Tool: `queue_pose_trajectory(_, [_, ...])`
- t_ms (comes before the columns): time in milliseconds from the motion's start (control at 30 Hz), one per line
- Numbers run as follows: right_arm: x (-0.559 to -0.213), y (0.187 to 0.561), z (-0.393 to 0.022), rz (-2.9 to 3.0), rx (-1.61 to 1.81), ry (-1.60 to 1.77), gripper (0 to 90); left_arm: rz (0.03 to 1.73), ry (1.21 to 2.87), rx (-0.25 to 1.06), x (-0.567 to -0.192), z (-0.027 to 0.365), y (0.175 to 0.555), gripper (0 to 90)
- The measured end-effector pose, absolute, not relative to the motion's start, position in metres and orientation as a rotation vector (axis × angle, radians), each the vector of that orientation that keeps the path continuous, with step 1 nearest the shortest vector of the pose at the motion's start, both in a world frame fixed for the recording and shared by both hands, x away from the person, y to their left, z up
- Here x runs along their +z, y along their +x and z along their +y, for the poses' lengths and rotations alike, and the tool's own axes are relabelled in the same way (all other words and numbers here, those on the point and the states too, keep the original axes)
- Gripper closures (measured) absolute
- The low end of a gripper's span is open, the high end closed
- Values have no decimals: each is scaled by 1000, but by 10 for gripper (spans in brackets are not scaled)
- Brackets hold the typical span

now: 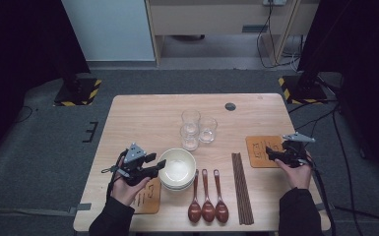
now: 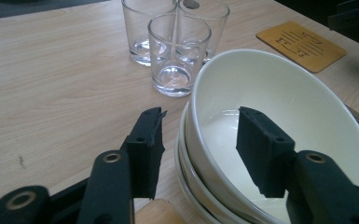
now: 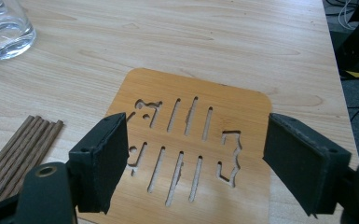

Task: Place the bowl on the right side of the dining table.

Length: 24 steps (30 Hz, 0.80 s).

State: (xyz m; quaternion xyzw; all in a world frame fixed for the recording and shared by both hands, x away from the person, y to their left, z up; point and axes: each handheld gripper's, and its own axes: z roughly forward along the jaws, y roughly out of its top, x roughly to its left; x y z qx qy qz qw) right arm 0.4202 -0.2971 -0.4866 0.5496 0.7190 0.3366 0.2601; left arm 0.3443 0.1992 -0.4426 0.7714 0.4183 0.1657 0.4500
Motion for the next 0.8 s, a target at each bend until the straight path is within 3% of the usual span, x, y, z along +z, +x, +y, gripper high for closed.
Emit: queue_pose_trajectory(800, [-488,423,-292,1975,902,1485,250,1068,1952,444,-449,185,351,748])
